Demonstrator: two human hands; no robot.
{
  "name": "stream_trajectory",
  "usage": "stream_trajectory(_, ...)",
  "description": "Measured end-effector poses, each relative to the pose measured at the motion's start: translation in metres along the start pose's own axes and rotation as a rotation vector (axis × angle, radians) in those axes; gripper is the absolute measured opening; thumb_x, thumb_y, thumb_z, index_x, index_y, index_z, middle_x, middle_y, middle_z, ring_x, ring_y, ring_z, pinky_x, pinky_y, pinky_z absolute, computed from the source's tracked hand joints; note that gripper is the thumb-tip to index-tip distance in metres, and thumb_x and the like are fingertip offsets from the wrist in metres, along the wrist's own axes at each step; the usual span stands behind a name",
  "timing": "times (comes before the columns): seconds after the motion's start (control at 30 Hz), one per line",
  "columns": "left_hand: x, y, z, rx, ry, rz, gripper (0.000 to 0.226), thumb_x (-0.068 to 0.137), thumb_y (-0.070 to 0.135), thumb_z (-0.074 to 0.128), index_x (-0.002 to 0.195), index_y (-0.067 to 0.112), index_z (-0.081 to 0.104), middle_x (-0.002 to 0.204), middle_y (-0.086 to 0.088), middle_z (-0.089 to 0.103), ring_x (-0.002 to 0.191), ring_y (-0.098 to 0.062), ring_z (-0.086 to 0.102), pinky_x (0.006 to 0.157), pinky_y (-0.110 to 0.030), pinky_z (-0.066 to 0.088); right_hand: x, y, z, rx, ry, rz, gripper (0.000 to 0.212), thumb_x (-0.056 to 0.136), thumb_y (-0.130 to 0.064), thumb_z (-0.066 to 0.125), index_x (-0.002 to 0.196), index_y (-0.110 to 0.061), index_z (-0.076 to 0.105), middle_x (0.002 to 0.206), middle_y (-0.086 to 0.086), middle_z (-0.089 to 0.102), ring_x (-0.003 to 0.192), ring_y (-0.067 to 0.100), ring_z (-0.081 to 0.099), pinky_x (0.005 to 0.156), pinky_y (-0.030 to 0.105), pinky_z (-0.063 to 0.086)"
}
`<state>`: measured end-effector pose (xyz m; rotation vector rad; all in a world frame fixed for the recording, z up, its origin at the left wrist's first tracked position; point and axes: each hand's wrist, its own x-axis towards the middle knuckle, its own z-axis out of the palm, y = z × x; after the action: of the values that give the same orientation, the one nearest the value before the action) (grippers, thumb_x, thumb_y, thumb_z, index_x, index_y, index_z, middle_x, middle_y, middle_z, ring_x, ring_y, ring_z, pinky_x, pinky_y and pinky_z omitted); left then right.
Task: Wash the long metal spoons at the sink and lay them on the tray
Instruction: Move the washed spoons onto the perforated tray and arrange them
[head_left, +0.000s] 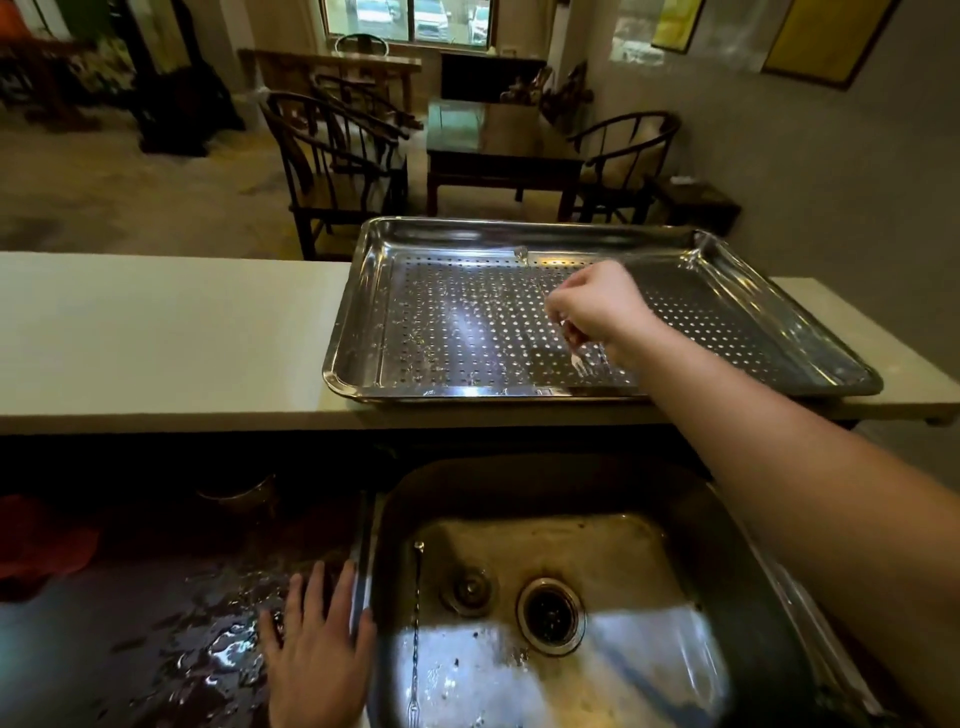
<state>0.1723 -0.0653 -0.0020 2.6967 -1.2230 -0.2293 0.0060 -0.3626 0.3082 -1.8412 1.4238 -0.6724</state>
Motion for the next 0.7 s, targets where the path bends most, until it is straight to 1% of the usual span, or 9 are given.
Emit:
stream_trajectory(0.07, 0.000, 0.001, -0.002, -0.011, 0.005, -0.009, 0.066, 0.086, 0.063, 0.010, 0.150, 0.045, 0.014, 0.162, 0.007, 0.014, 0.150, -0.017, 0.004, 0.119, -0.053, -0.001, 0.016, 0.010, 0.012, -0.078, -0.006, 0.058, 0.015, 0.082, -0.001, 0.065, 0.096, 0.003, 0.070, 0.086, 0.015, 0.070, 0.063, 0.020, 0.063, 0.066, 0.041, 0.062)
stream_trajectory(0.1, 0.000, 0.001, -0.002, -0.015, 0.002, -0.010, 0.067, 0.086, 0.063, 0.008, 0.150, 0.046, 0.014, 0.163, 0.007, 0.014, 0.150, -0.016, 0.004, 0.119, -0.052, -0.002, 0.021, 0.014, 0.016, -0.123, 0.004, 0.077, 0.015, 0.082, -0.002, 0.065, 0.096, 0.002, 0.071, 0.083, 0.014, 0.071, 0.060, 0.019, 0.064, 0.061, 0.040, 0.062)
stream_trajectory(0.17, 0.000, 0.001, -0.003, -0.037, 0.006, -0.009, 0.069, 0.084, 0.064, 0.005, 0.149, 0.046, 0.016, 0.162, 0.006, 0.015, 0.149, -0.015, 0.005, 0.119, -0.052, -0.004, 0.028, 0.021, 0.023, -0.205, 0.031, 0.094, 0.014, 0.082, -0.007, 0.067, 0.094, -0.002, 0.072, 0.080, 0.010, 0.072, 0.059, 0.018, 0.065, 0.049, 0.031, 0.052)
stream_trajectory(0.2, 0.000, 0.001, -0.003, -0.051, 0.013, -0.010, 0.070, 0.083, 0.064, 0.004, 0.149, 0.046, 0.019, 0.162, 0.006, 0.017, 0.149, -0.015, 0.006, 0.119, -0.052, -0.004, 0.030, 0.024, 0.025, -0.234, 0.042, 0.100, 0.013, 0.083, -0.010, 0.068, 0.093, -0.003, 0.072, 0.079, 0.009, 0.072, 0.059, 0.018, 0.066, 0.048, 0.028, 0.050)
stream_trajectory(0.3, 0.000, 0.001, -0.003, -0.051, 0.010, -0.016, 0.070, 0.082, 0.064, 0.001, 0.148, 0.047, 0.019, 0.162, 0.007, 0.017, 0.149, -0.014, 0.006, 0.119, -0.051, -0.004, 0.034, 0.030, 0.025, -0.277, 0.049, 0.123, 0.012, 0.085, -0.016, 0.069, 0.089, -0.005, 0.072, 0.069, 0.008, 0.073, 0.053, 0.019, 0.071, 0.056, 0.036, 0.061)
stream_trajectory(0.4, 0.001, 0.002, -0.004, -0.054, 0.009, -0.017, 0.068, 0.084, 0.062, 0.007, 0.148, 0.046, 0.023, 0.161, 0.006, 0.020, 0.149, -0.015, 0.009, 0.119, -0.052, -0.002, 0.035, 0.031, 0.024, -0.324, 0.042, 0.102, 0.012, 0.086, -0.015, 0.068, 0.090, -0.005, 0.074, 0.066, 0.007, 0.074, 0.053, 0.018, 0.072, 0.063, 0.037, 0.062)
stream_trajectory(0.5, -0.001, 0.003, -0.006, -0.045, 0.020, -0.010, 0.072, 0.082, 0.062, 0.005, 0.147, 0.044, 0.029, 0.160, 0.005, 0.024, 0.149, -0.016, 0.013, 0.119, -0.052, 0.000, 0.030, 0.028, 0.020, -0.334, 0.009, 0.089, 0.012, 0.087, -0.012, 0.066, 0.093, -0.005, 0.073, 0.069, 0.010, 0.074, 0.057, 0.020, 0.073, 0.068, 0.040, 0.063)
stream_trajectory(0.63, -0.003, 0.003, -0.006, -0.058, 0.011, -0.014, 0.064, 0.087, 0.058, 0.013, 0.148, 0.043, 0.026, 0.161, 0.005, 0.020, 0.149, -0.015, 0.009, 0.119, -0.053, -0.001, 0.010, 0.014, 0.011, -0.287, 0.034, -0.016, 0.007, 0.087, -0.009, 0.065, 0.090, -0.011, 0.072, 0.075, 0.006, 0.072, 0.055, 0.018, 0.070, 0.050, 0.030, 0.058)
stream_trajectory(0.7, -0.003, 0.001, -0.003, -0.046, 0.002, 0.000, 0.063, 0.089, 0.057, 0.014, 0.150, 0.042, 0.021, 0.162, 0.005, 0.017, 0.150, -0.015, 0.006, 0.119, -0.055, -0.001, -0.007, 0.005, 0.006, -0.239, 0.063, -0.153, 0.006, 0.087, -0.013, 0.066, 0.088, -0.013, 0.072, 0.077, 0.002, 0.070, 0.060, 0.016, 0.068, 0.055, 0.031, 0.058)
